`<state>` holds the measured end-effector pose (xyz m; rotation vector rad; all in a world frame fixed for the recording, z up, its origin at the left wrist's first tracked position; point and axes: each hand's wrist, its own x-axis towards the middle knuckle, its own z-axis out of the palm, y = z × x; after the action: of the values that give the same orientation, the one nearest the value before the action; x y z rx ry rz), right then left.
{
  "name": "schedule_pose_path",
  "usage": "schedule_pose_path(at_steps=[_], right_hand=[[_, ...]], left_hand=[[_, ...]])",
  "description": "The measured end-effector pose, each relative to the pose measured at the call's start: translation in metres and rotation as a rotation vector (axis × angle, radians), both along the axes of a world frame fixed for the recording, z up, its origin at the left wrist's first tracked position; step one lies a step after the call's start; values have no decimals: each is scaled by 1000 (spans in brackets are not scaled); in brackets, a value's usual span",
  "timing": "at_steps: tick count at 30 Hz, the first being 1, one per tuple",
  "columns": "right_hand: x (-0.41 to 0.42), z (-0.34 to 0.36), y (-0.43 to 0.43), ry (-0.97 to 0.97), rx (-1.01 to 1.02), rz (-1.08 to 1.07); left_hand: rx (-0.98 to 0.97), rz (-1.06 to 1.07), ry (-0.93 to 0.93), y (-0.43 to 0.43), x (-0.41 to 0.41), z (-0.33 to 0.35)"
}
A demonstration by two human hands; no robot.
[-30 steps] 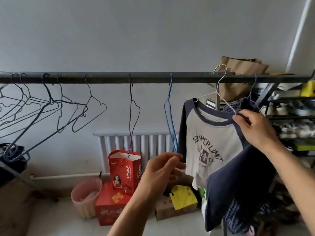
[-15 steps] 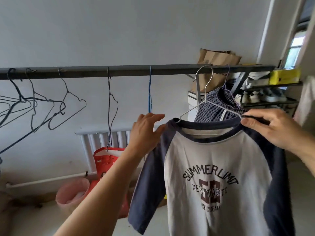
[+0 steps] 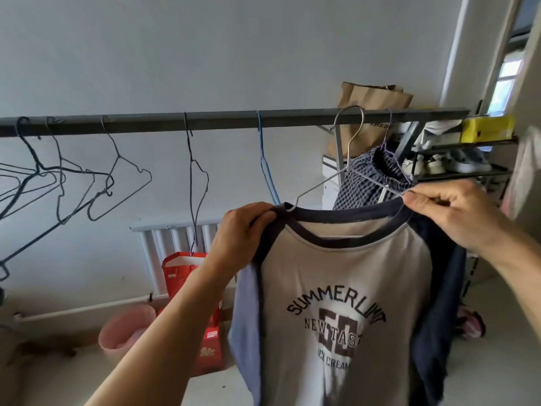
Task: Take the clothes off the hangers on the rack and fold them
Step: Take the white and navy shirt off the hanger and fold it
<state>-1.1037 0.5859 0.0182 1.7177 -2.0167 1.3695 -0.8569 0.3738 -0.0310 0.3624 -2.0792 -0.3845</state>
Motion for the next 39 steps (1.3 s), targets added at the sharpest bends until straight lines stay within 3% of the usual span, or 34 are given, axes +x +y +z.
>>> schedule_pose_path(at_steps=[2,6,9,12,17,21,28,33,39], right_hand=[[2,2,-6,-45,-45,36],[18,6,-22,47,36,20],[28,0,-29,-25,19,126],[34,-5,-31,-56,-38,177],[22,-14,-28,-50,-61,132],[8,-25,-29,-104,-96,67],[-2,-51,-43,-575,-227,-48],[3,-62,-63,-1086,-329,112],[-15,-69,-79,-1373,-469,60]], left_hand=[[-63,3,-14,0,5,2],[-133,42,-84,3,7,1],[6,42,2,7,8,1],[282,8,92,13,9,0],[380,-19,34,12,19,-8],[486,-36,121,9,21,-11],[536,-12,206,12,11,-14],[536,3,190,13,3,-16],[613,69,264,4,13,-23]])
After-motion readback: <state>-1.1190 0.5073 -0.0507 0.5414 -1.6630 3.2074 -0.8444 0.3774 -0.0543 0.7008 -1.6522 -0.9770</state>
